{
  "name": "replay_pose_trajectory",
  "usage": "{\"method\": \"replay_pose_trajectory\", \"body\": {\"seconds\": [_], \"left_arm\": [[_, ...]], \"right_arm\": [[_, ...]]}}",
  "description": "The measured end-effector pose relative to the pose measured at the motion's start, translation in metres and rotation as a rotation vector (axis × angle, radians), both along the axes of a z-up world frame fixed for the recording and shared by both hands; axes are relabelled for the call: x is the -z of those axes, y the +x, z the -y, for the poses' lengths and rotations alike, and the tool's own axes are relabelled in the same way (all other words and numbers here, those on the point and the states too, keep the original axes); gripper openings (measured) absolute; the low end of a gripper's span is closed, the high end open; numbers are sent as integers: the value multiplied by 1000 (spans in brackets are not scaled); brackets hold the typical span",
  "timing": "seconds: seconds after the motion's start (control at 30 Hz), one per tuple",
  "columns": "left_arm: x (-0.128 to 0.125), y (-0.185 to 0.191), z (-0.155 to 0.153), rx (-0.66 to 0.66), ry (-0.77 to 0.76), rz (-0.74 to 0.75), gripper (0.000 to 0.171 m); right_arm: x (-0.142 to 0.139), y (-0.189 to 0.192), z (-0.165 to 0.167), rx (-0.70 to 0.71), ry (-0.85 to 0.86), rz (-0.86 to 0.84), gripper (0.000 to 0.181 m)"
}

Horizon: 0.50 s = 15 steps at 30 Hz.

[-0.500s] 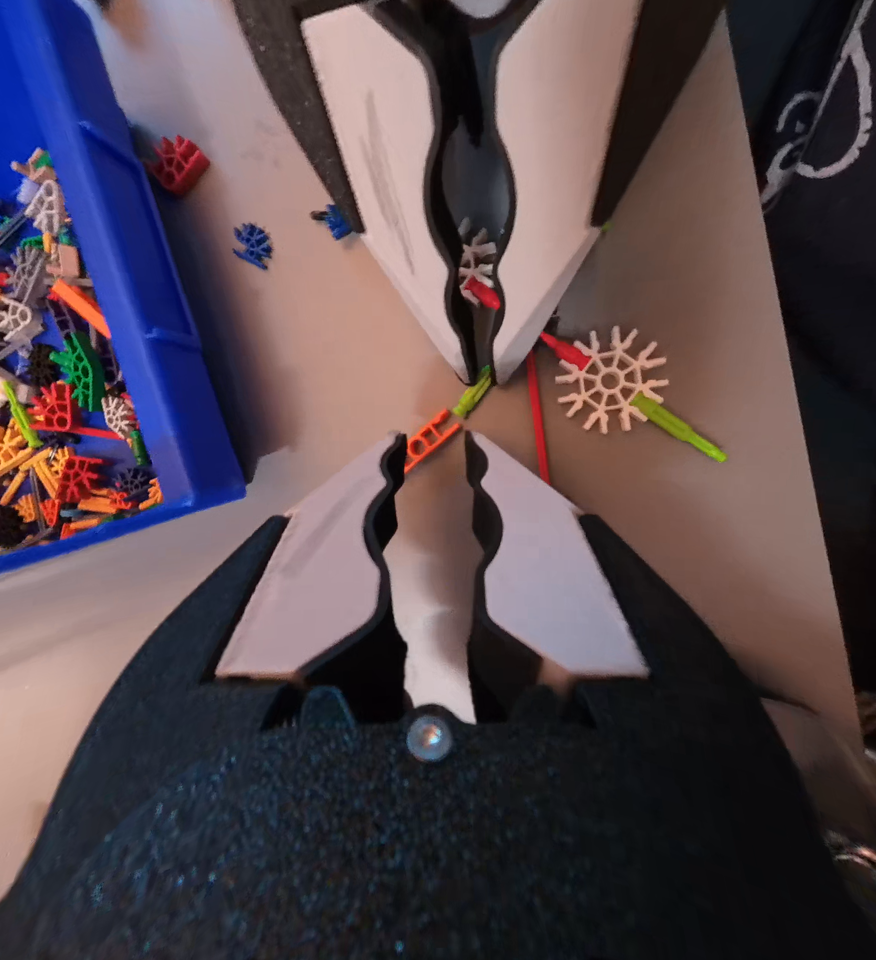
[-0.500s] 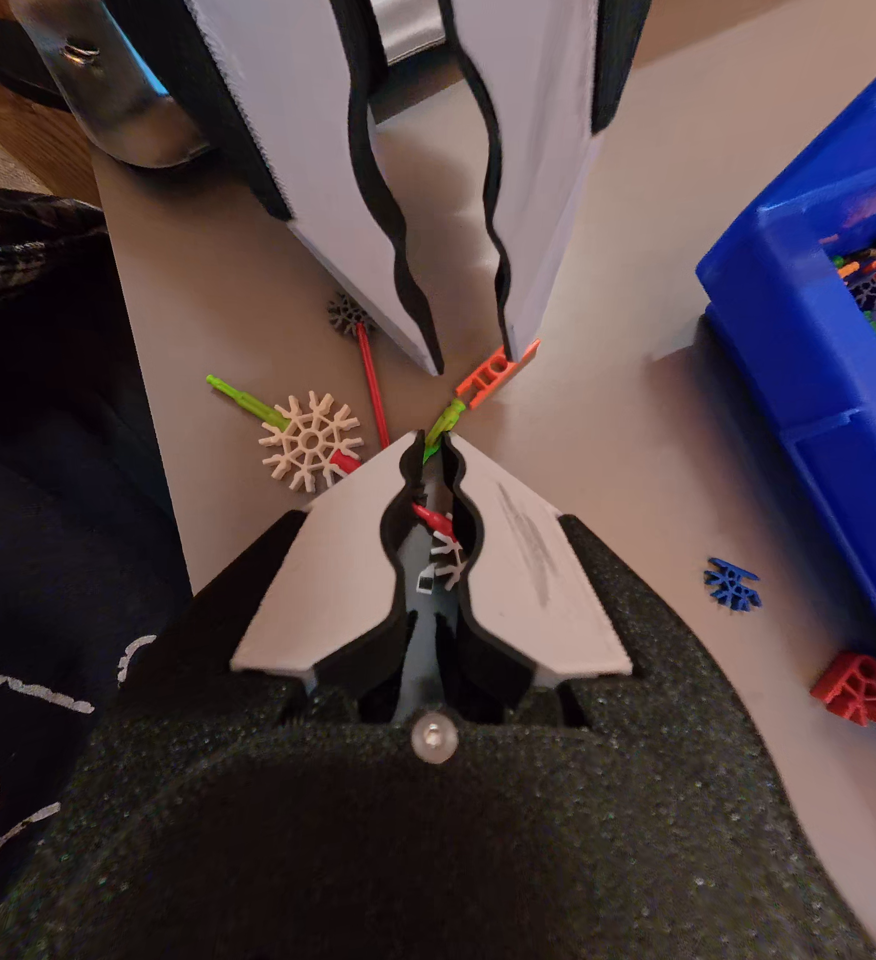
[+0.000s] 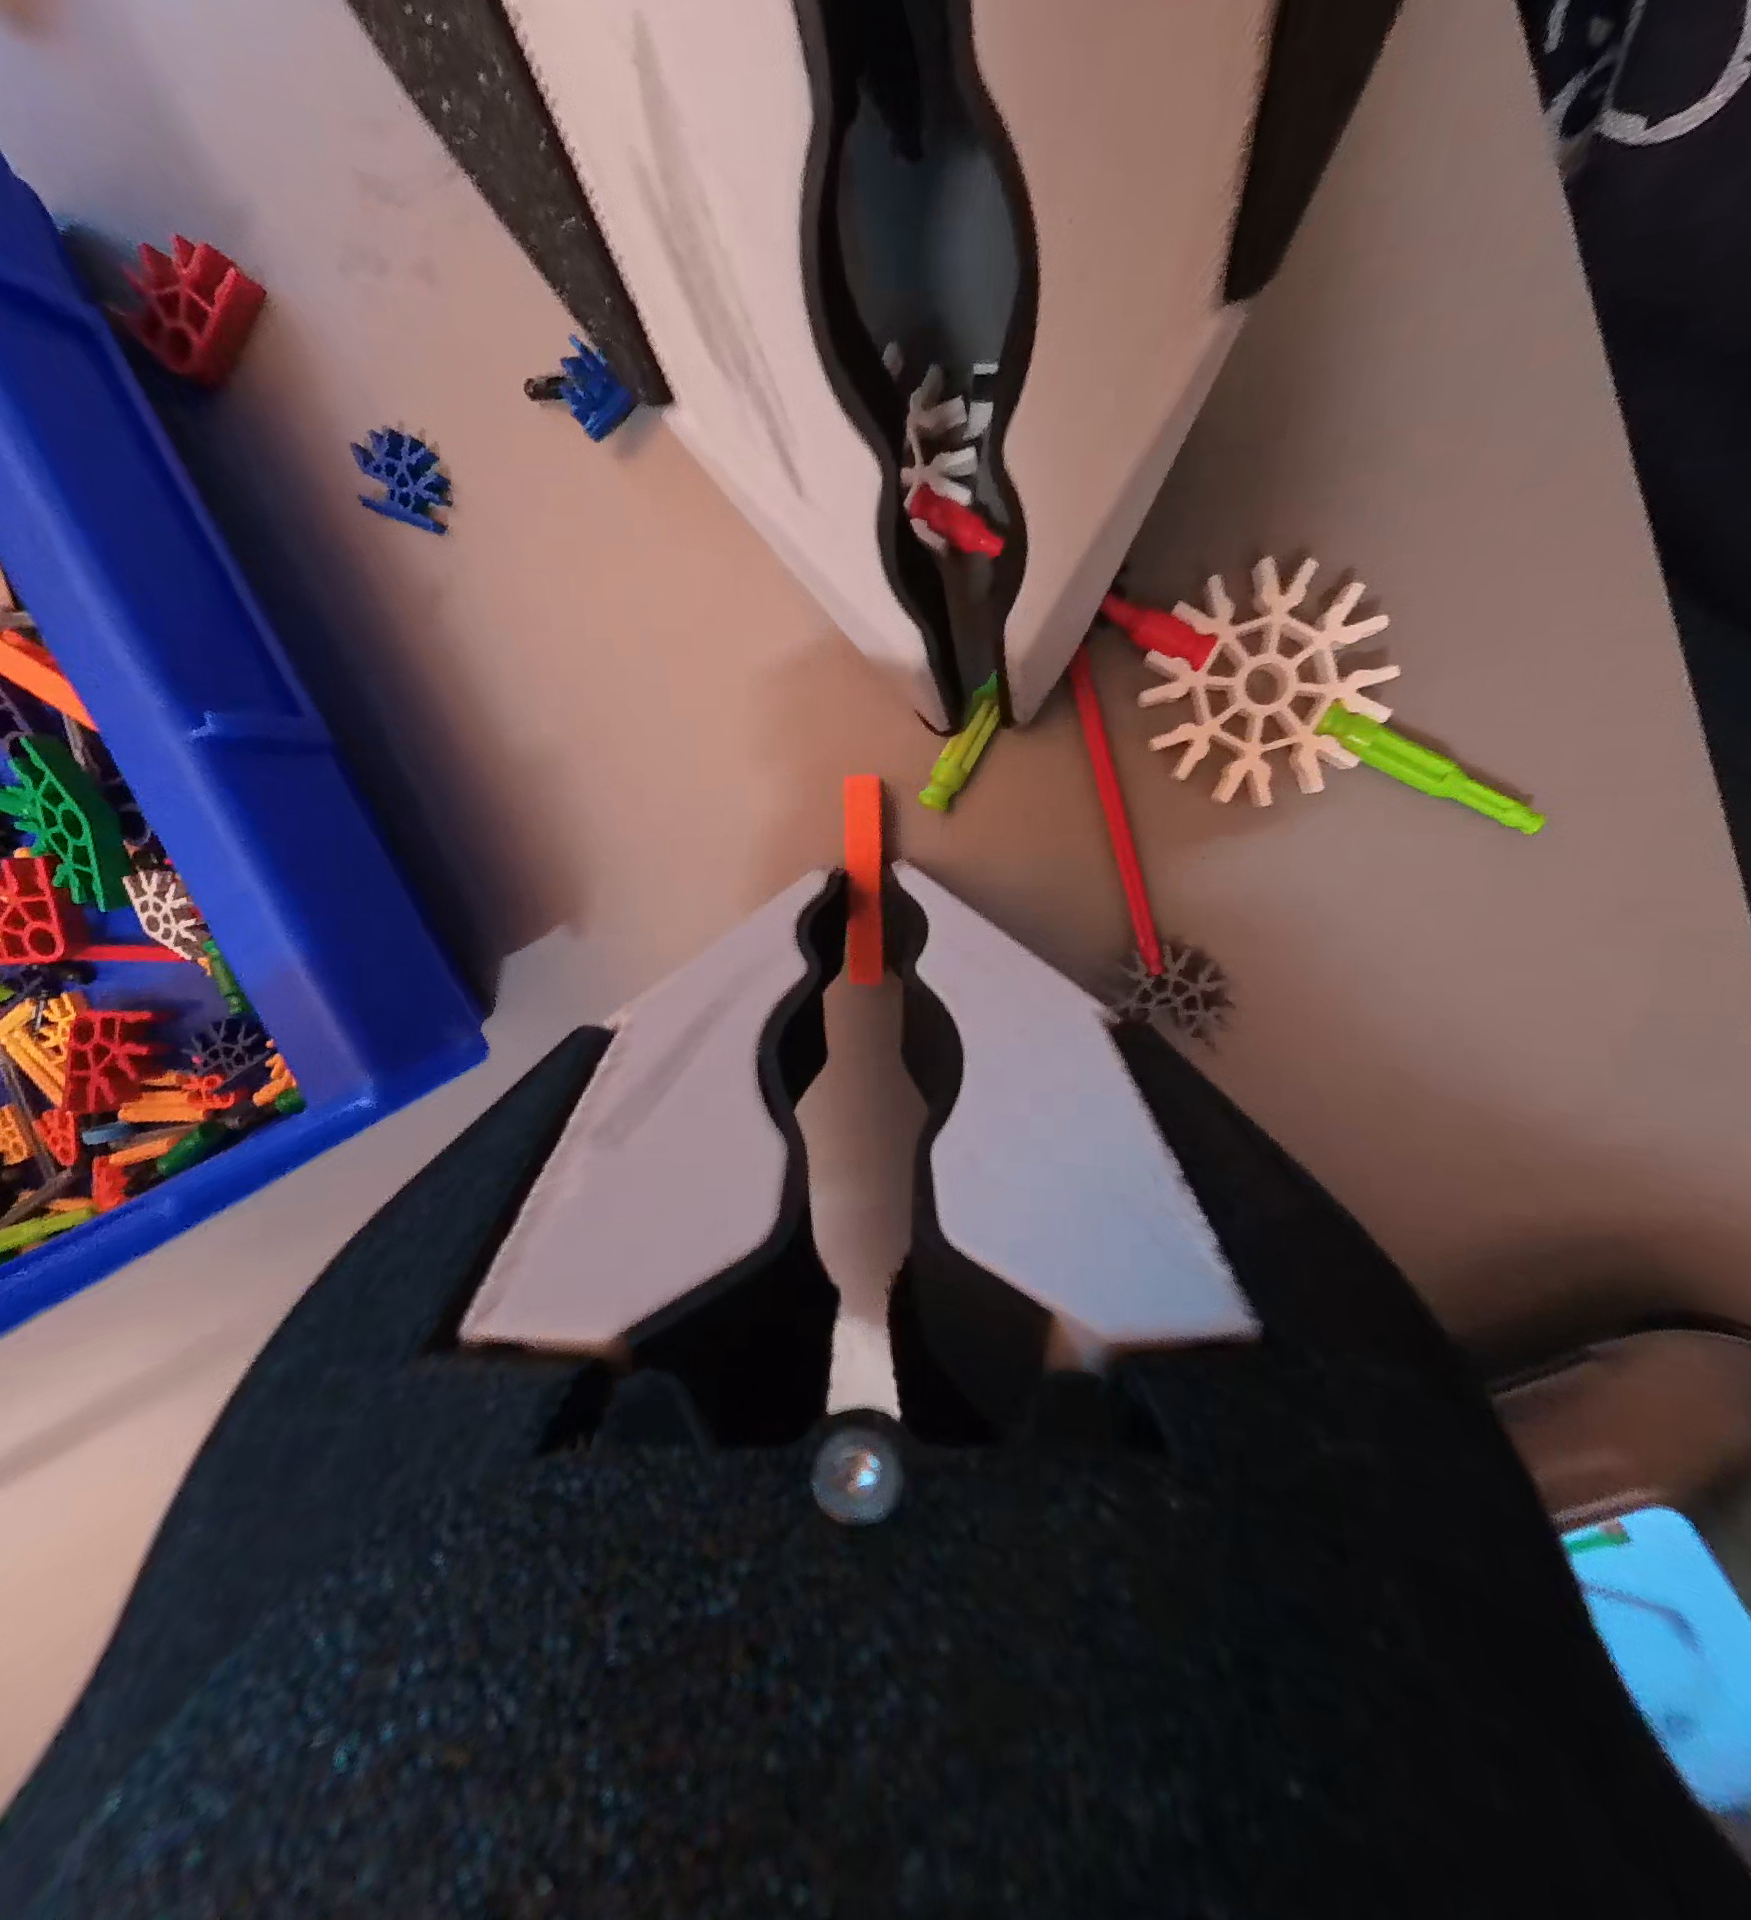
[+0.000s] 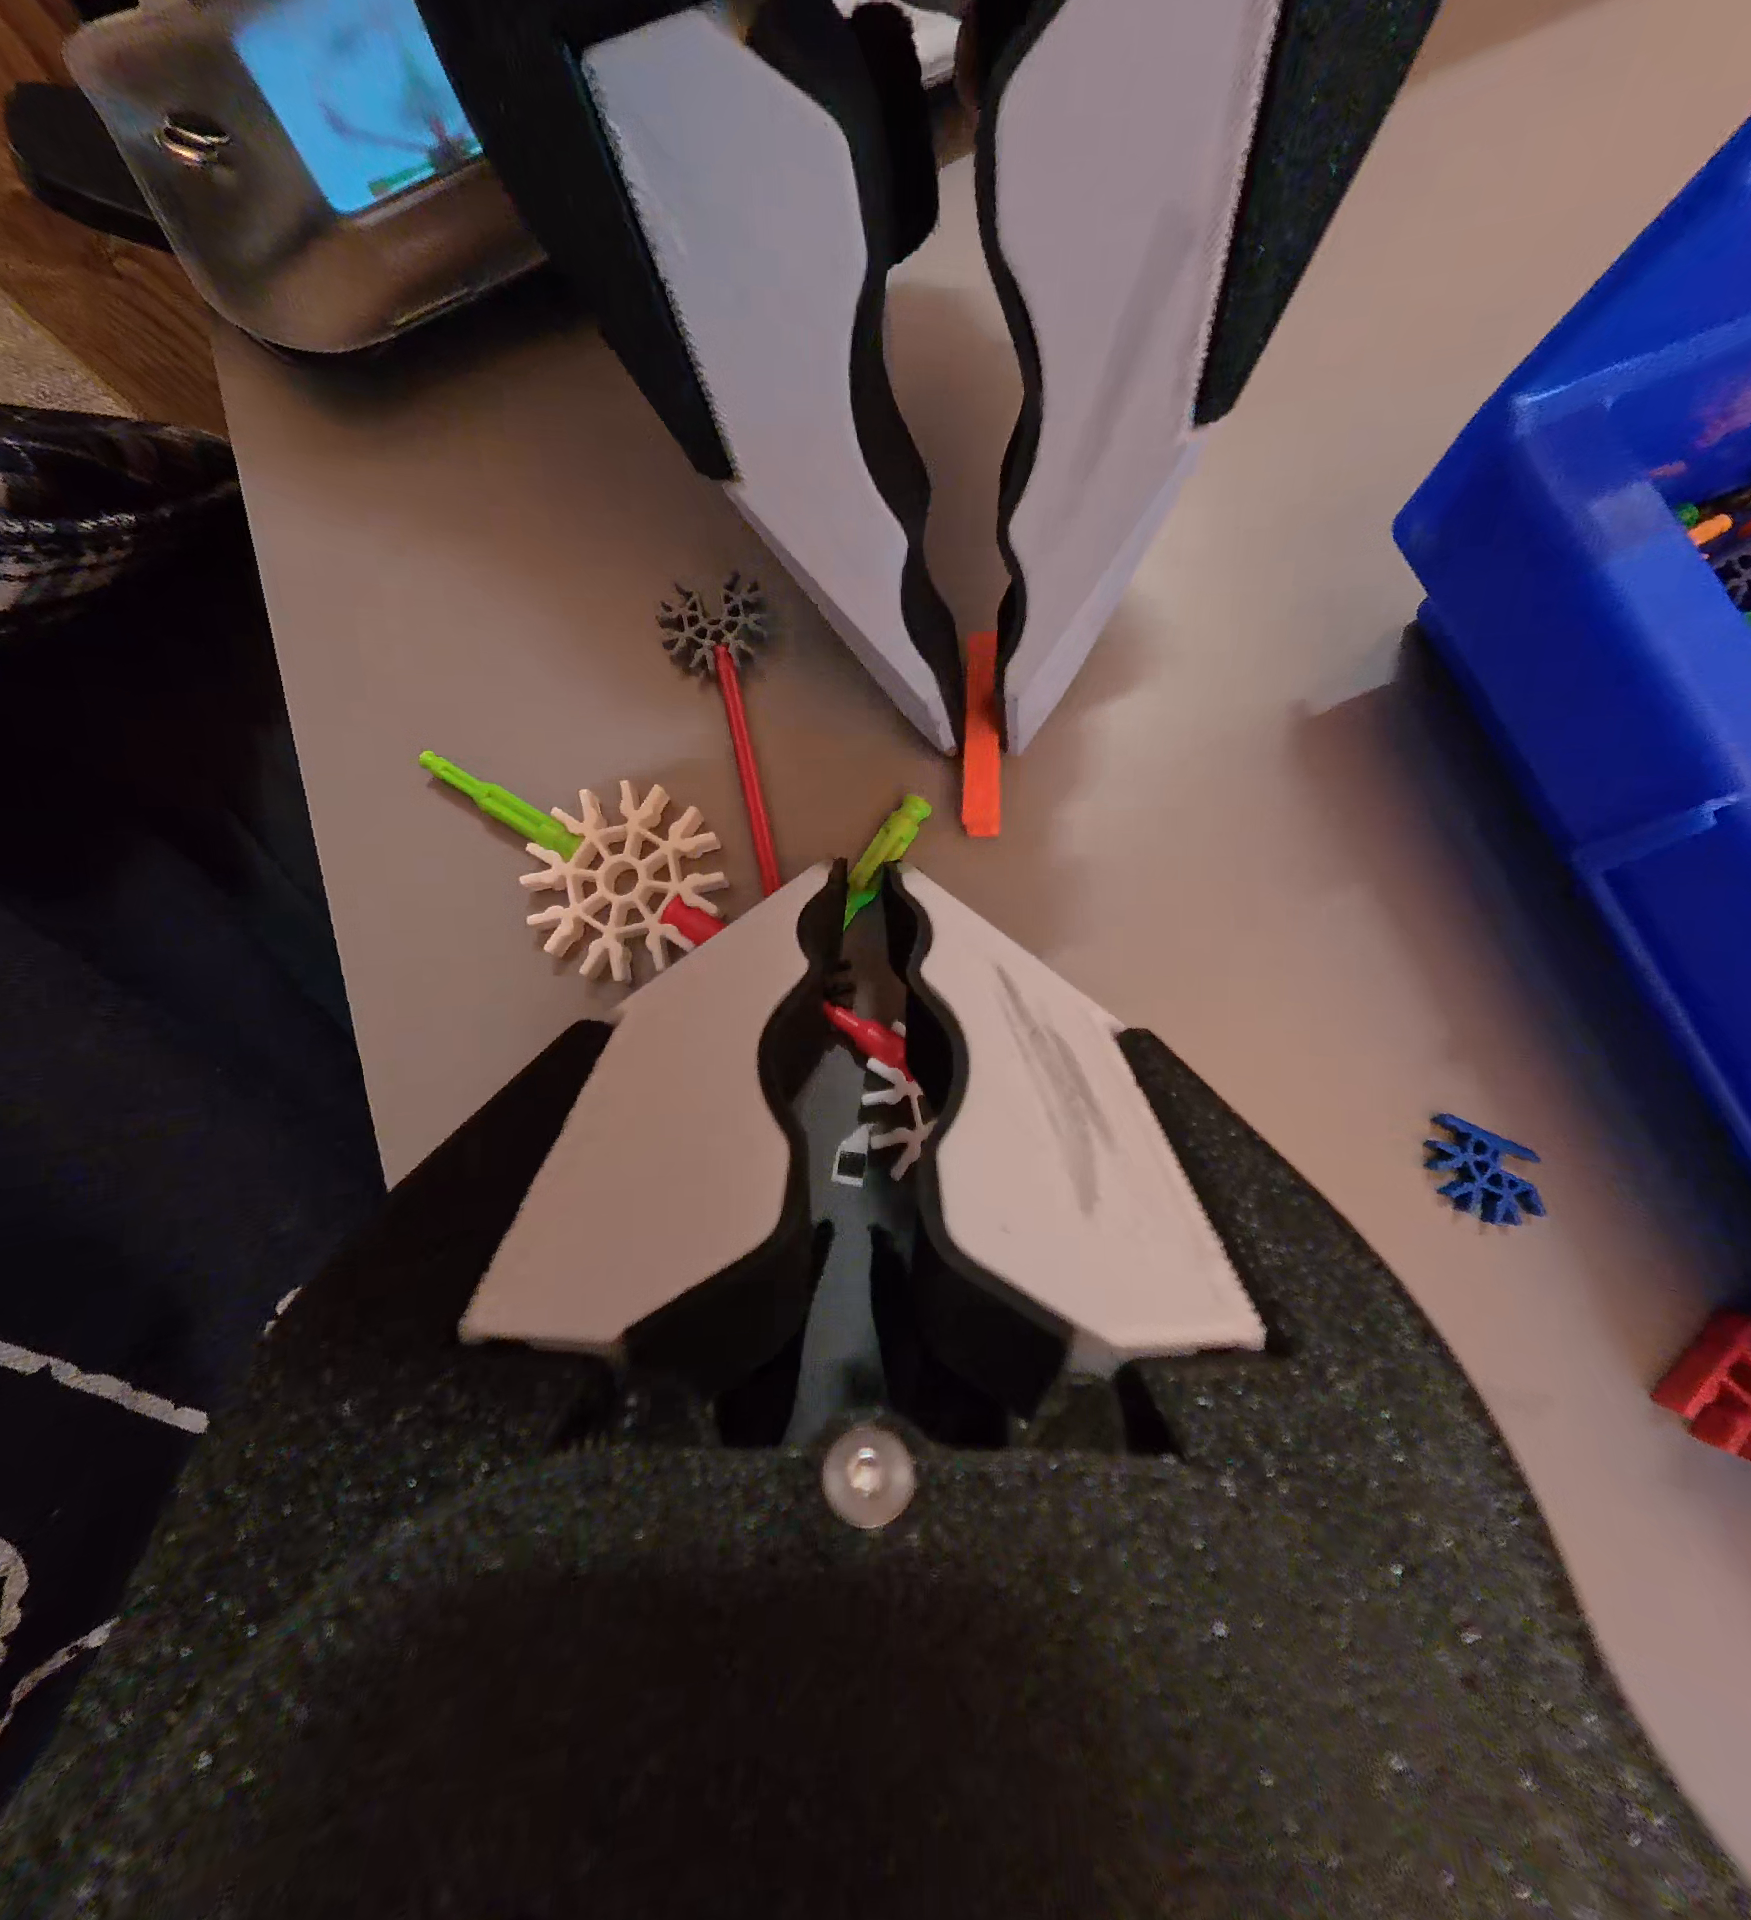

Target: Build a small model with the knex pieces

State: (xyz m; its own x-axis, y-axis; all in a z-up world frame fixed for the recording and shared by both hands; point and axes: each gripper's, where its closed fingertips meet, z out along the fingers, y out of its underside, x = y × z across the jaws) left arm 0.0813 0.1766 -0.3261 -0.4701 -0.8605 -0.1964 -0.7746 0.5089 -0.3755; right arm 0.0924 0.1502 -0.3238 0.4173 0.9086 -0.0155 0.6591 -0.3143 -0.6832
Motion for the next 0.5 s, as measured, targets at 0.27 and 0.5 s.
{"method": "replay_pose_trajectory", "body": {"seconds": [0.27, 0.5], "left_arm": [[-7, -1, 9, 81, 103, 78, 5], [-3, -1, 5, 201, 316, 114, 5]], "right_arm": [[0, 1, 0, -11, 5, -5, 6], [1, 4, -2, -9, 17, 7, 6]]}}
